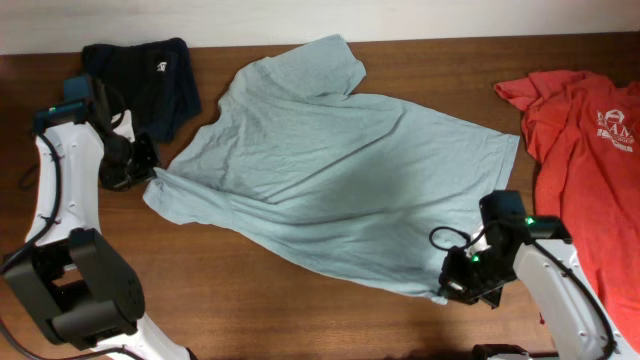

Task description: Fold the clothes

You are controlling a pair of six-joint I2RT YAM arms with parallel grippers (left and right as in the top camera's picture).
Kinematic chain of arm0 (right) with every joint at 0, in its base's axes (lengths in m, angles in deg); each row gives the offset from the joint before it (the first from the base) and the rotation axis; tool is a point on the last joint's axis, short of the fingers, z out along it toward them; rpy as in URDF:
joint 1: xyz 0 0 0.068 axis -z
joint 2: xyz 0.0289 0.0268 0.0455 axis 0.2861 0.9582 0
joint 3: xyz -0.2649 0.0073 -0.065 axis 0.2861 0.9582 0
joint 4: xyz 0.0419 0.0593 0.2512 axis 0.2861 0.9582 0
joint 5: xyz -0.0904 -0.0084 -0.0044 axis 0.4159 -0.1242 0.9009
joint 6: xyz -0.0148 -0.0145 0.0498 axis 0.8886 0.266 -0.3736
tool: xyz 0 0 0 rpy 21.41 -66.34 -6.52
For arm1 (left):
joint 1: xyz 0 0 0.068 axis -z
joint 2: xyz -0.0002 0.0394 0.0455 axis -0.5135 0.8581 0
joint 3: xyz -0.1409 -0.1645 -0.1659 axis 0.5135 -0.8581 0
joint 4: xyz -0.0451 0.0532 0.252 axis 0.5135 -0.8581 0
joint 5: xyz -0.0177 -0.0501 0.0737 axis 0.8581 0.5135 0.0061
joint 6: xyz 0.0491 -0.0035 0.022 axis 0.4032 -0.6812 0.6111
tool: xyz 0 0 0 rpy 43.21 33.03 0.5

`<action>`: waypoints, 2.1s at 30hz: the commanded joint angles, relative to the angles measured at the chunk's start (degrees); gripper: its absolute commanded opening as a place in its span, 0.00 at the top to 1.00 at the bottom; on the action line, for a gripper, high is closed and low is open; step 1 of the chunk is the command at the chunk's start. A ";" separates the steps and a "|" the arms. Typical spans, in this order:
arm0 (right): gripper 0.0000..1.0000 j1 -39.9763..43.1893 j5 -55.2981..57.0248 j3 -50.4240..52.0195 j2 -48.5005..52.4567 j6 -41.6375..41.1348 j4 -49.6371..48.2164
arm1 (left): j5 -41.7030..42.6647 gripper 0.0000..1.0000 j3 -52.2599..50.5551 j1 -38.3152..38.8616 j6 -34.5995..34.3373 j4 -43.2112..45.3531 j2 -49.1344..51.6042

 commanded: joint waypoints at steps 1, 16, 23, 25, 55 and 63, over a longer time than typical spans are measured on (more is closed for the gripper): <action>0.96 -0.28 4.63 -4.68 -0.33 0.48 1.20 | -0.17 0.99 1.66 1.16 -0.55 0.24 0.09; 0.96 7.45 4.74 -9.49 -0.33 2.58 0.22 | 0.00 0.99 3.98 5.90 -0.57 4.55 0.09; 0.96 15.58 4.31 -10.01 -0.33 7.34 -3.41 | 0.00 0.99 4.98 8.52 -0.57 8.63 0.09; 0.97 16.31 4.35 -10.49 -0.33 7.82 -4.50 | 0.00 0.99 4.98 9.16 -0.57 9.75 0.09; 0.96 16.22 6.69 -10.62 7.56 8.55 -21.68 | -0.07 0.99 4.96 15.93 -0.50 25.35 7.32; 0.96 16.22 10.80 -10.60 8.48 7.65 -22.08 | -1.51 0.99 4.96 17.18 0.20 29.66 8.59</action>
